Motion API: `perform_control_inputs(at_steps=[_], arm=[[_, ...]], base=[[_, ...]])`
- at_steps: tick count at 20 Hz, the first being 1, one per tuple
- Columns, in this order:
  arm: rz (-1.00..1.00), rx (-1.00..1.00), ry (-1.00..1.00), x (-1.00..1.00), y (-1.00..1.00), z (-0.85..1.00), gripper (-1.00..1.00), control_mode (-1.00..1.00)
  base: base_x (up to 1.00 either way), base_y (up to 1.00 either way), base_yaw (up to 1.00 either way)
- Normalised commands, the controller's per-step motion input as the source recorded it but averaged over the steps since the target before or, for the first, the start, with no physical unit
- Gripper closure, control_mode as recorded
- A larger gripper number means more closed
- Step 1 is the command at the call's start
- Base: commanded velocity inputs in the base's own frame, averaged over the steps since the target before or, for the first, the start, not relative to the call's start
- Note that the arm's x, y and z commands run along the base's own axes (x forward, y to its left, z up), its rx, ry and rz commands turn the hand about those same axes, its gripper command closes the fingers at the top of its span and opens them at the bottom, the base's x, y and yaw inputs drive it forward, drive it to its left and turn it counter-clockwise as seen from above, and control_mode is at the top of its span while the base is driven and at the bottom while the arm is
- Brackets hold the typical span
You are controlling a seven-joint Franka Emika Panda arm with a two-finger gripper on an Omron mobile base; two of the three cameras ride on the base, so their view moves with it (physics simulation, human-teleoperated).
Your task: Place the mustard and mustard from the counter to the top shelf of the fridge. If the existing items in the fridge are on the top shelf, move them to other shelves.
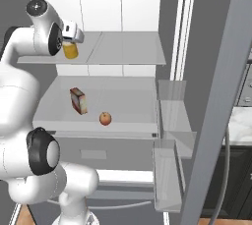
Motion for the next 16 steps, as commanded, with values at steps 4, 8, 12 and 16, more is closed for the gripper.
perform_control_inputs(at_steps=[4,8,12,16], arm=[[0.00,0.00,0.00,0.01,0.00,0.00,-1.00,-1.00],[0.00,0.00,0.00,0.09,0.00,0.00,-1.00,-1.00],[0.00,0.00,0.00,0.06,0.00,0.00,-1.00,-1.00],[0.00,0.00,-0.01,-0.04,0.00,0.00,-1.00,-1.00]], base=[[0.00,0.00,0.00],[0.00,0.00,0.00],[0.00,0.00,0.00],[0.00,0.00,0.00]])
